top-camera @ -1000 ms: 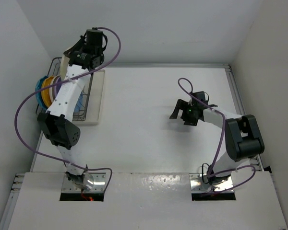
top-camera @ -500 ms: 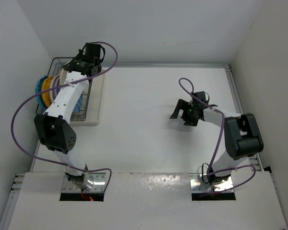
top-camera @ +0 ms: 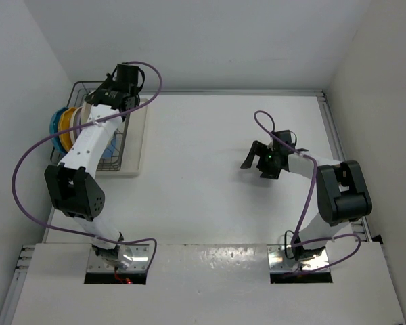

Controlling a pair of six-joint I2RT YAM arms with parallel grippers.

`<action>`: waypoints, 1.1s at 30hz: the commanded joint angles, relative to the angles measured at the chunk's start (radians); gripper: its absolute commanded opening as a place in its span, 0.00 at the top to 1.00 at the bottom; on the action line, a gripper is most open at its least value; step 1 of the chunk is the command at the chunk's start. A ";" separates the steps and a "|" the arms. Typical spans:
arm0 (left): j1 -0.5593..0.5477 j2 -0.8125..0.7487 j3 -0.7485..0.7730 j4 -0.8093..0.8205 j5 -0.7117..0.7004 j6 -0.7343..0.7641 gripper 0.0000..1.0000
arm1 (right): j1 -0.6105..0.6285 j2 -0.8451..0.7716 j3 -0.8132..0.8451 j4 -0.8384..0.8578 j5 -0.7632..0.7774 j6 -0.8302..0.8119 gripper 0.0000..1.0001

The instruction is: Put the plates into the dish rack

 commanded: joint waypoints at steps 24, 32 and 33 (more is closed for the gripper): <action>-0.029 -0.006 -0.106 0.142 -0.143 0.021 1.00 | -0.003 -0.035 -0.003 0.015 0.000 0.003 0.00; -0.061 0.014 -0.164 0.120 -0.050 -0.068 1.00 | -0.006 -0.064 -0.012 0.003 0.014 -0.013 0.00; -0.061 0.026 -0.164 0.108 -0.033 -0.086 1.00 | -0.003 -0.069 -0.009 -0.002 0.017 -0.020 0.00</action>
